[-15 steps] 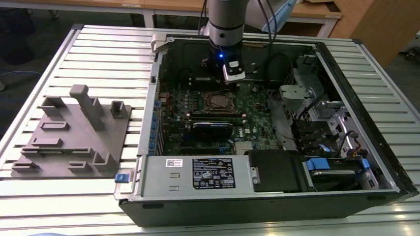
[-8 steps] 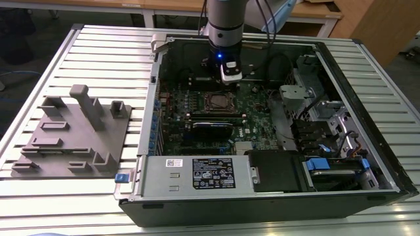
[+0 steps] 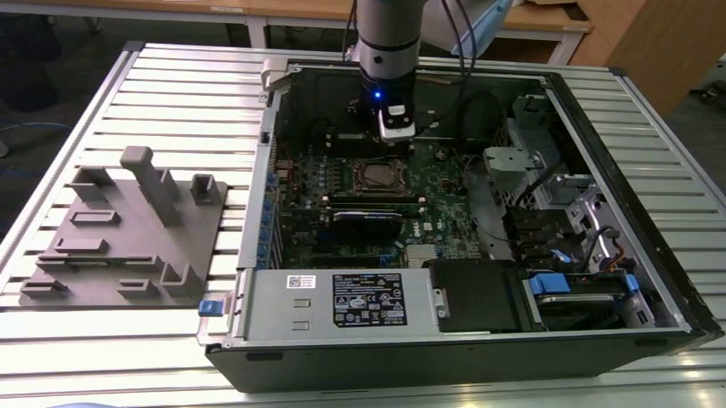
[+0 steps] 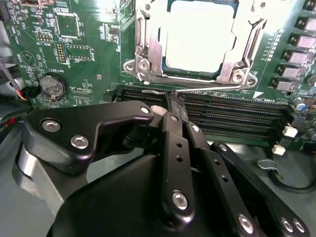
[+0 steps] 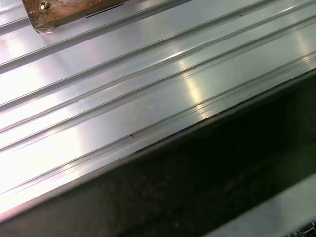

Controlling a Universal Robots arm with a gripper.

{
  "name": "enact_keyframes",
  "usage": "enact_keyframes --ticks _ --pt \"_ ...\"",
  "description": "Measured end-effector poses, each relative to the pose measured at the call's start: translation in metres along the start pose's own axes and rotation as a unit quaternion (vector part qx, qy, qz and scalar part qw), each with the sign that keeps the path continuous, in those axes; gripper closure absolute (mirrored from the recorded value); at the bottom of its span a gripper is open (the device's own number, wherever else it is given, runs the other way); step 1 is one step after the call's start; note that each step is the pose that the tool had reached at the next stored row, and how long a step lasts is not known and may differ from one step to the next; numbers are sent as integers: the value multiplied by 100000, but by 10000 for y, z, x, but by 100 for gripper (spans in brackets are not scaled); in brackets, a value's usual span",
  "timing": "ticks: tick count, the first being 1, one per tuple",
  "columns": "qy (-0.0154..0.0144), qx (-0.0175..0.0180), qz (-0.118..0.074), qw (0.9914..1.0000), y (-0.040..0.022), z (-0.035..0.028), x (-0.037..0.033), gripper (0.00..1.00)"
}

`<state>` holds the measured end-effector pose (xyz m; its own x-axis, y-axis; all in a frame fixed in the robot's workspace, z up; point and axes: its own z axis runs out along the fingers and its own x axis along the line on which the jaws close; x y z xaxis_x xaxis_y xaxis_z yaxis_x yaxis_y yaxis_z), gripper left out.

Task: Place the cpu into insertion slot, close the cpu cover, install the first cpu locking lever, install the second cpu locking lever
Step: 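Install the first cpu locking lever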

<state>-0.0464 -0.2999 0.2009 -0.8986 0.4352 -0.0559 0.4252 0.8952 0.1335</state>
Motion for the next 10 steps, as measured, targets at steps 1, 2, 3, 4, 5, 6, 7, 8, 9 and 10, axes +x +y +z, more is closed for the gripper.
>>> enact_keyframes --ticks 1,2,3,4,5,6,7,8,9,10 --pt "0 -5 -3 100000 0 0 0 89" --pt "1 -9 0 100000 0 0 0 89" --pt "2 -10 4 100000 0 0 0 89" --pt "4 -16 8 100000 -2 1 -1 89" --pt "-2 -17 9 100000 -8 0 -4 89" --pt "-2 -17 8 100000 -14 0 -7 89" --pt "-2 -10 7 100000 -19 -1 -9 89" --pt "-2 -6 8 100000 -19 -2 -9 89" --pt "-2 0 12 100000 -19 -2 -9 89" --pt "0 5 9 100000 -20 -2 -9 89"
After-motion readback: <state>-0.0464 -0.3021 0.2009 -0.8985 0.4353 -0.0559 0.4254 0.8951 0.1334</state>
